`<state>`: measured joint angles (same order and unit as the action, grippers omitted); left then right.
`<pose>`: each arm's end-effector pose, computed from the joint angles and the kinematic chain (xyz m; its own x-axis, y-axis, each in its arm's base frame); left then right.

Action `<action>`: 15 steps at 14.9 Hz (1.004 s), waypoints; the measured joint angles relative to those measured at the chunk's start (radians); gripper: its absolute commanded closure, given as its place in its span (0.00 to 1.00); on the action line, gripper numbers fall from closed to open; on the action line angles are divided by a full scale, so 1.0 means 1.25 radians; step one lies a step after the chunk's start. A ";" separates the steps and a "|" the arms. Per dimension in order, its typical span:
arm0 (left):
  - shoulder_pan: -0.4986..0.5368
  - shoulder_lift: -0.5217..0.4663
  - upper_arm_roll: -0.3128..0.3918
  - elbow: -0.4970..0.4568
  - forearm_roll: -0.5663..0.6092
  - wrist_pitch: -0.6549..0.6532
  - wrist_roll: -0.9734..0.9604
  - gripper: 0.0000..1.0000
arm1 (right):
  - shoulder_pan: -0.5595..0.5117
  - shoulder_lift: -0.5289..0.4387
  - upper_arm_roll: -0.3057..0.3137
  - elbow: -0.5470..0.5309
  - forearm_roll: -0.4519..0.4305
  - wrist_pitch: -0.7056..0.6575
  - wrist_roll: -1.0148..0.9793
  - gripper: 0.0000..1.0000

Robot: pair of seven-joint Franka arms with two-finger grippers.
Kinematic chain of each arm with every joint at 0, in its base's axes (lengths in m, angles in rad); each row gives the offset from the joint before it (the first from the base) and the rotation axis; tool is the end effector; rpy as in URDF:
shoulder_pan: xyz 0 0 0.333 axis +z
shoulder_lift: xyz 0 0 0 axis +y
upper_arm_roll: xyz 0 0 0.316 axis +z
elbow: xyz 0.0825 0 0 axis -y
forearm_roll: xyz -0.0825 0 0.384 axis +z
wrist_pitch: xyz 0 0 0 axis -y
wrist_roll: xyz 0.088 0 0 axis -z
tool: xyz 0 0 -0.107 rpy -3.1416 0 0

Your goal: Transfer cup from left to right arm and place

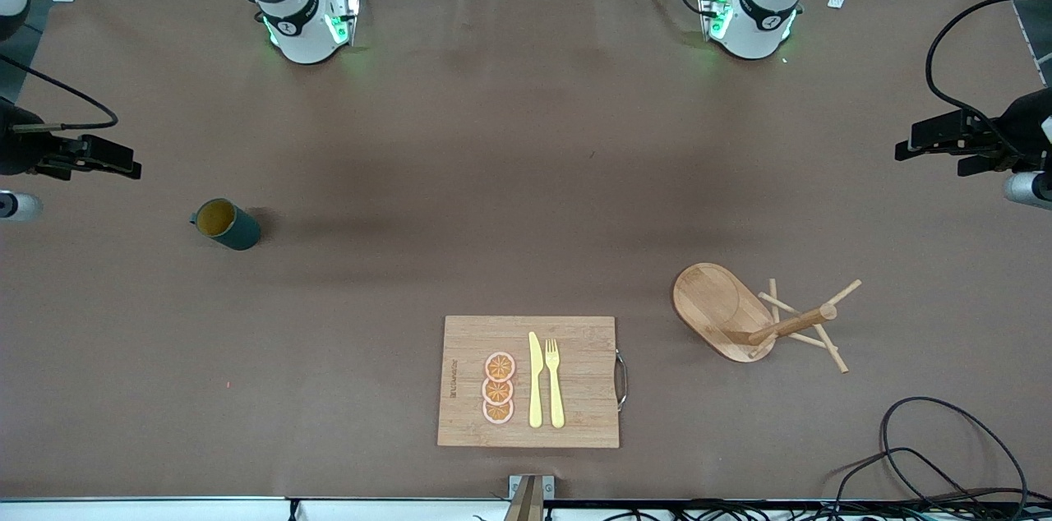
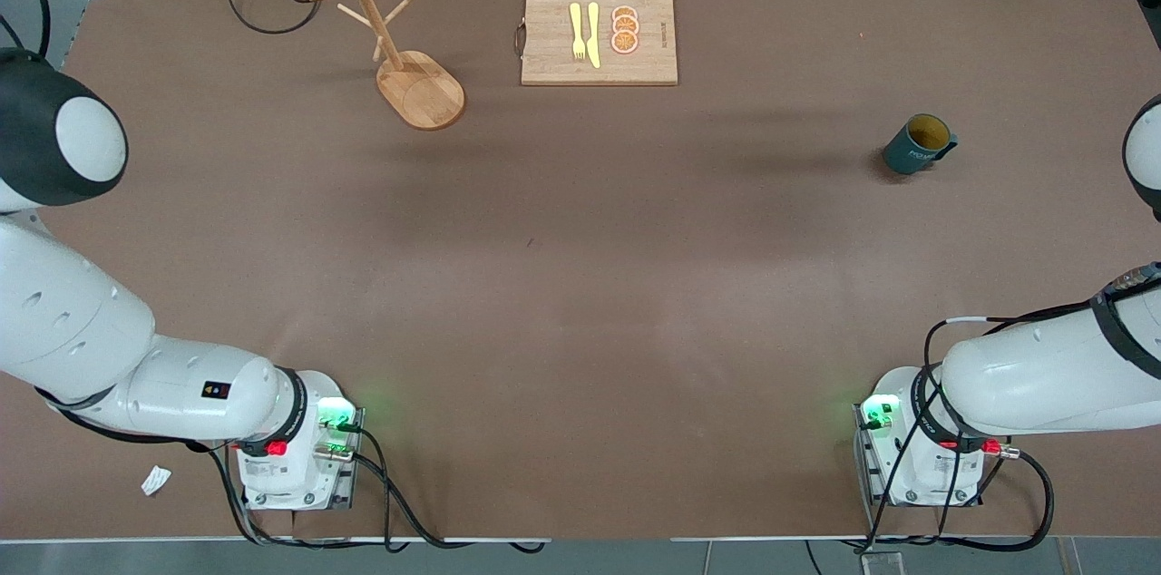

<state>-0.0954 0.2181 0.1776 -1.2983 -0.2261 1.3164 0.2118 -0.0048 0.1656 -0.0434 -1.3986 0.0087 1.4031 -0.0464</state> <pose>0.5930 0.0075 0.6085 0.9727 -0.1792 -0.1476 -0.1440 -0.9643 0.2224 0.5860 -0.0250 0.5965 0.9871 -0.0003 -0.1600 -0.0017 -1.0000 -0.0090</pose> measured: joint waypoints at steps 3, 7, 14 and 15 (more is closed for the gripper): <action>0.114 -0.009 -0.175 0.002 0.124 0.025 0.000 0.00 | 0.001 0.006 0.001 0.001 0.000 -0.001 0.001 0.00; 0.218 -0.046 -0.353 -0.018 0.214 0.062 -0.034 0.00 | 0.001 0.002 0.000 0.000 -0.001 -0.002 0.001 0.00; 0.266 -0.183 -0.352 -0.171 0.167 0.131 -0.045 0.00 | 0.001 -0.140 -0.001 -0.113 -0.007 0.002 0.000 0.00; 0.263 -0.203 -0.352 -0.195 0.165 0.144 -0.055 0.00 | 0.001 -0.159 -0.001 -0.127 -0.009 0.003 0.000 0.00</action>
<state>0.2328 -0.0361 -0.2626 -1.5420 -0.0196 1.4962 0.1428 -0.0035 -0.0326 -0.0452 -1.5574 -0.0020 1.4064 -0.0458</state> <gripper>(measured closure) 0.000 0.000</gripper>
